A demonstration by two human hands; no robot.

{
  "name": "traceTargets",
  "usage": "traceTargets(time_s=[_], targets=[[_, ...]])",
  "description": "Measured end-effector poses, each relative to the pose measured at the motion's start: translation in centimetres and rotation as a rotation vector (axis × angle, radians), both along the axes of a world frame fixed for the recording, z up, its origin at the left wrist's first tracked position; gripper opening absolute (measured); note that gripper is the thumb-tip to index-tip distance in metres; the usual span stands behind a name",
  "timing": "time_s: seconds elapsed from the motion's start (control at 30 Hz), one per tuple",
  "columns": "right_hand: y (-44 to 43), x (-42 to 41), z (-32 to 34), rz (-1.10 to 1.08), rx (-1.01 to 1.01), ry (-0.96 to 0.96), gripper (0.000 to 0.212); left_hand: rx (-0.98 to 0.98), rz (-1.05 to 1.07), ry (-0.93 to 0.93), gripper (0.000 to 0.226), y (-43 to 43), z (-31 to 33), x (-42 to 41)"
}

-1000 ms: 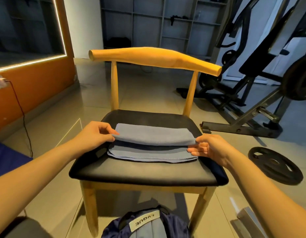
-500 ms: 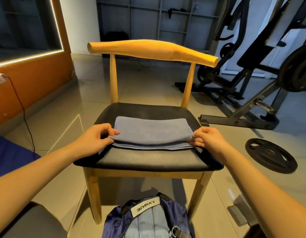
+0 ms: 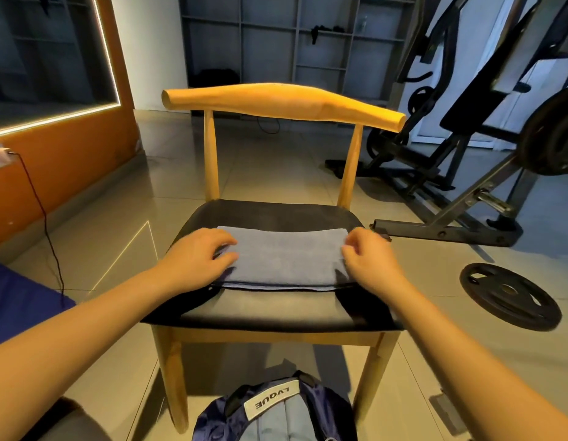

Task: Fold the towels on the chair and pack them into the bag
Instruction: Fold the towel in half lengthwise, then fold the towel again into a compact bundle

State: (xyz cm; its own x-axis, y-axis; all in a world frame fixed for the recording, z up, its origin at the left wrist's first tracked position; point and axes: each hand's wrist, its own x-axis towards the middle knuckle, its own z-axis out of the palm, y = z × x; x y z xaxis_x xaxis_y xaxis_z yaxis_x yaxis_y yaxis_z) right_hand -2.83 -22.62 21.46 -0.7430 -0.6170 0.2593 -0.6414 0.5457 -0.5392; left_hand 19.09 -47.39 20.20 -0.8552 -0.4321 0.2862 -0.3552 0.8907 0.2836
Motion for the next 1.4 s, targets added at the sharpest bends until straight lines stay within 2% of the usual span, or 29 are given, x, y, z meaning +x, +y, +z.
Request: traceTargets(time_s=[0.1, 0.17, 0.27, 0.33, 0.4, 0.47, 0.57, 0.7, 0.77, 0.8, 0.87, 0.93, 1.0, 1.07, 1.17, 1.27, 1.4], targets=[[-1.3, 0.4, -2.3, 0.242, 0.322, 0.135, 0.054, -0.029, -0.022, -0.283, 0.071, 0.8, -0.5, -3.2], [-1.4, -0.1, -3.4, 0.259, 0.501, 0.149, 0.064, 0.001, 0.022, -0.434, 0.089, 0.5, -1.1, -4.5], [-1.2, -1.1, -3.9, 0.251, 0.542, 0.078, 0.068, 0.012, 0.093, -0.546, 0.098, -0.1, -1.7, -5.1], [-1.7, -1.5, -3.5, 0.268, 0.461, 0.082, 0.058, -0.036, 0.128, -0.476, 0.079, -0.4, -1.5, -5.3], [-2.3, -2.0, -2.7, 0.222, 0.311, 0.088, 0.044, -0.076, 0.122, -0.316, 0.054, -1.0, -1.0, -5.7], [-2.9, -2.8, -2.1, 0.122, 0.243, 0.053, 0.036, -0.022, 0.120, -0.262, 0.045, -2.1, -0.9, -5.9], [-4.0, -4.5, -1.9, -0.042, 0.285, -0.028, 0.040, 0.089, 0.175, -0.246, 0.050, -4.0, -1.1, -6.0], [-5.6, -6.0, -1.4, -0.133, 0.098, -0.295, 0.039, 0.200, 0.211, -0.183, 0.063, -5.8, -0.8, -6.1], [-6.0, -6.6, -1.1, -0.143, 0.060, -0.430, 0.042, 0.258, 0.233, -0.192, 0.059, -6.3, -0.3, -6.3], [-6.1, -7.0, -0.9, -0.132, 0.071, -0.464, 0.044, 0.314, 0.245, -0.184, 0.049, -6.6, -0.2, -6.4], [-6.4, -7.6, -0.8, -0.098, 0.109, -0.477, 0.043, 0.464, 0.251, -0.163, 0.034, -7.1, 0.1, -6.4], [-6.7, -8.0, -0.6, -0.075, 0.099, -0.471, 0.031, 0.581, 0.248, -0.174, 0.027, -7.4, 0.6, -6.2], [-6.9, -7.9, -0.3, -0.041, 0.053, -0.476, 0.019, 0.640, 0.231, -0.186, 0.022, -7.4, 1.1, -6.0], [-7.1, -7.9, -0.2, -0.021, -0.002, -0.488, 0.017, 0.663, 0.207, -0.156, 0.014, -7.2, 1.5, -6.0], [-6.8, -8.0, 0.2, -0.022, -0.063, -0.530, 0.020, 0.686, 0.192, -0.085, 0.010, -7.3, 1.4, -6.1], [-5.7, -8.4, 1.1, -0.008, 0.014, -0.572, 0.024, 0.730, 0.231, -0.002, 0.016, -7.7, 1.3, -6.1], [-4.3, -8.7, 1.9, -0.047, 0.062, -0.652, 0.016, 0.806, 0.279, 0.120, 0.018, -7.6, 1.5, -6.5]])
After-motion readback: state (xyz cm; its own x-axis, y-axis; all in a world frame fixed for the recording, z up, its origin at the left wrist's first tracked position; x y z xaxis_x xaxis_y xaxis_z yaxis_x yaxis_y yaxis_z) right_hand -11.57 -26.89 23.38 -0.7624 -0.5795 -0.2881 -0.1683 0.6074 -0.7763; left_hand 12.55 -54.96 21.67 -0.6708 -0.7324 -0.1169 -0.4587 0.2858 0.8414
